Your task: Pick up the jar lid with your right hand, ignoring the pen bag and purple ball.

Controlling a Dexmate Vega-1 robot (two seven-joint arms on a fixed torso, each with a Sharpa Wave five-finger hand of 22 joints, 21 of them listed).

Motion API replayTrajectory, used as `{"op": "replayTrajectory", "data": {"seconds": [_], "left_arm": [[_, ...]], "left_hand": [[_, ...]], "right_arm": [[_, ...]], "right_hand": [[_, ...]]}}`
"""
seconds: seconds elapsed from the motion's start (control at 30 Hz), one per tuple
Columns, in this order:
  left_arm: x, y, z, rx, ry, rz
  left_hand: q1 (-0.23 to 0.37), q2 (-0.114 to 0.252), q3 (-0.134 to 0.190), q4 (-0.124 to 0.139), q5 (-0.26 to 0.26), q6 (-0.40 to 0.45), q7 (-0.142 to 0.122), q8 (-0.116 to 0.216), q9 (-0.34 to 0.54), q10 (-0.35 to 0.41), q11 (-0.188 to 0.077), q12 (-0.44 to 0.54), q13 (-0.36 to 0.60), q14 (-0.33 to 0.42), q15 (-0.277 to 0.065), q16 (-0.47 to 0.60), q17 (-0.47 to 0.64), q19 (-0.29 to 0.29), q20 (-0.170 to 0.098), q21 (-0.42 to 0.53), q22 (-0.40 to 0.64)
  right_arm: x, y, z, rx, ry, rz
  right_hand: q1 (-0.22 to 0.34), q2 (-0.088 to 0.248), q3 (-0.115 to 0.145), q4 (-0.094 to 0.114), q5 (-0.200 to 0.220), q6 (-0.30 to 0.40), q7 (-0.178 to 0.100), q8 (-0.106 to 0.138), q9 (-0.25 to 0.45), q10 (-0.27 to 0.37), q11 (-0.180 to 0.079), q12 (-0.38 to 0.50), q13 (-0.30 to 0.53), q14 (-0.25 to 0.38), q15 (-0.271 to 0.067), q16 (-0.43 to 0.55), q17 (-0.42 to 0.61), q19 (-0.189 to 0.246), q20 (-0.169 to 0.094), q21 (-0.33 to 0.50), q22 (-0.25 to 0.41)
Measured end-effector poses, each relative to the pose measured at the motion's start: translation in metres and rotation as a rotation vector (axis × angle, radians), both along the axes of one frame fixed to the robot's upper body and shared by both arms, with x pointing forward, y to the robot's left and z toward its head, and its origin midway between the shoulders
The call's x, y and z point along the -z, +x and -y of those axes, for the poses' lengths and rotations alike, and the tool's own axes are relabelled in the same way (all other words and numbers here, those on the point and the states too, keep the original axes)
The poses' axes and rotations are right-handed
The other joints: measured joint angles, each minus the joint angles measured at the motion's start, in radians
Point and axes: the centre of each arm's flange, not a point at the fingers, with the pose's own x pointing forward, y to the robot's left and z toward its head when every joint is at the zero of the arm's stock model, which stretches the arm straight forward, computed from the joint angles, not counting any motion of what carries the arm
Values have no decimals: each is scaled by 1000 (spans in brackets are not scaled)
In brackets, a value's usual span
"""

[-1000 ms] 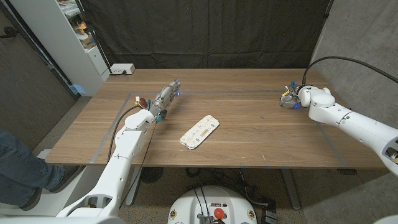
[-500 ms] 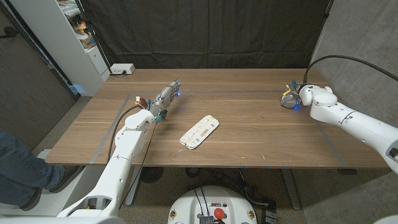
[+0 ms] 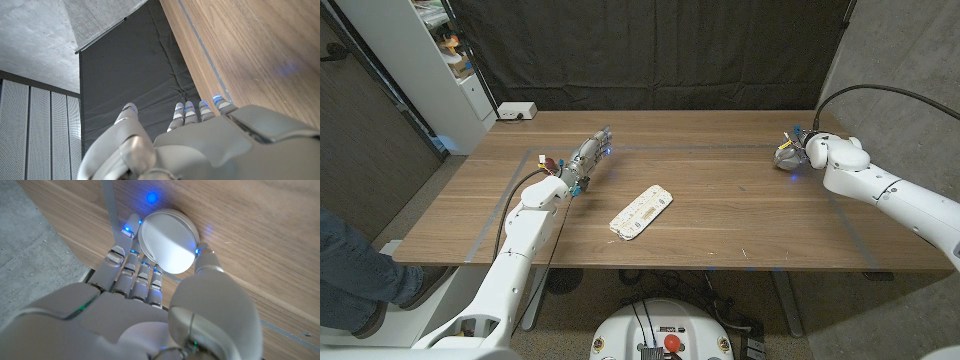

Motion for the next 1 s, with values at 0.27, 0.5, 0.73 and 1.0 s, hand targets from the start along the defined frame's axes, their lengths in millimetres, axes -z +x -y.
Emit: {"op": "replayTrajectory", "data": {"seconds": [0.27,0.5,0.73,1.0], "left_arm": [[0,-1,0,6,-1,6],[-1,-2,0,9,-2,12],[-1,-1,0,14,-6,16],[-3,2,0,21,-7,18]], "left_hand": [[0,0,4,-4,0,0,0,0,0,0,0,0,0,0,0,0,0,0,0,0,0],[0,0,4,-4,0,0,0,0,0,0,0,0,0,0,0,0,0,0,0,0,0],[0,0,4,-4,0,0,0,0,0,0,0,0,0,0,0,0,0,0,0,0,0],[0,0,4,-4,0,0,0,0,0,0,0,0,0,0,0,0,0,0,0,0,0]], "right_arm": [[-7,-7,0,-2,3,14],[-14,-12,-1,-4,4,23],[-21,-17,-3,-2,0,30],[-30,-22,-4,-1,-4,41]], "right_hand": [[0,0,0,0,0,0,0,-7,0,0,0,0,0,0,0,-4,0,0,0,0,0],[0,0,-4,4,-3,5,5,-7,0,4,-4,-4,-1,0,0,-6,0,0,0,-4,0],[0,0,-4,4,-7,5,5,-7,0,6,-6,-4,0,0,0,-7,0,0,0,-4,0],[0,0,-4,4,-8,5,5,-7,0,6,-6,-4,0,2,-2,-8,0,0,0,-4,0]]}}
